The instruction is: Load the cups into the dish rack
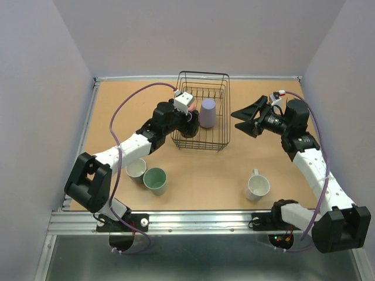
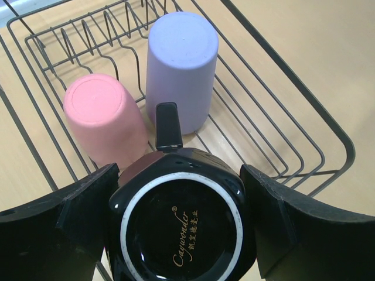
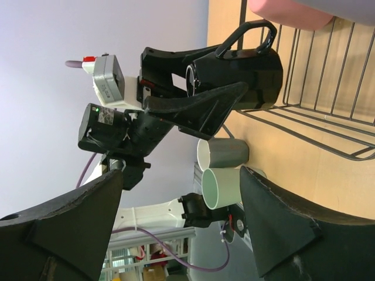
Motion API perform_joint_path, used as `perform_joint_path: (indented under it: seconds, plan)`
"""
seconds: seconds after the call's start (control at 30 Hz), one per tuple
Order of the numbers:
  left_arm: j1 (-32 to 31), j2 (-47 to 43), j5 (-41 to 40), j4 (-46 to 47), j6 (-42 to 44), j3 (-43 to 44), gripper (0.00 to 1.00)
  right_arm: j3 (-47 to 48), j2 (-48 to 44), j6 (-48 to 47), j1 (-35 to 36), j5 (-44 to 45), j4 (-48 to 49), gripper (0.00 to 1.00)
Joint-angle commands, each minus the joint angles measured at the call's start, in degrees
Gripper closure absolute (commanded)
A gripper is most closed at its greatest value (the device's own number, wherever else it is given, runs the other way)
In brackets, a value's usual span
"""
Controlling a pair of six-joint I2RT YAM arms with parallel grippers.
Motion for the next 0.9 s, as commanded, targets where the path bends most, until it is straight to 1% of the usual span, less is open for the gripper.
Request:
perform_joint_path:
  seconds: [0.0, 0.1, 0.23, 0.47, 0.73, 0.87]
  plan:
    - [-0.5, -0.3, -0.5, 11.5, 3.2, -0.2, 1.00, -1.3, -2.0, -1.4, -0.4, 1.1, -0.2, 0.15]
    - [-0.5, 1.4, -0.6, 13.1, 3.7, -0.5, 1.00, -1.3, -1.8, -1.7, -0.4, 1.2, -0.5, 0.15]
    - [-0.5, 3.5, -0.9, 13.2, 4.8, 0.2, 1.00, -1.3, -1.9, -2.2, -0.4, 1.6, -0.9, 0.15]
    - [-1.0, 4.9, -0.2, 12.8, 5.7, -1.0, 1.00, -2.0, -2.2, -2.9, -0.3, 2.1, -1.9, 0.15]
    - [-1.1, 7.5, 0.1, 12.0, 4.9, -1.6, 1.00, -1.9, -1.8, -3.5, -0.3, 2.5, -2.4, 0.14]
    - [-1.1, 8.9, -1.1, 11.4, 4.0, -1.2, 1.00, -1.9, -1.8, -3.7, -0.3, 2.3, -2.6, 0.14]
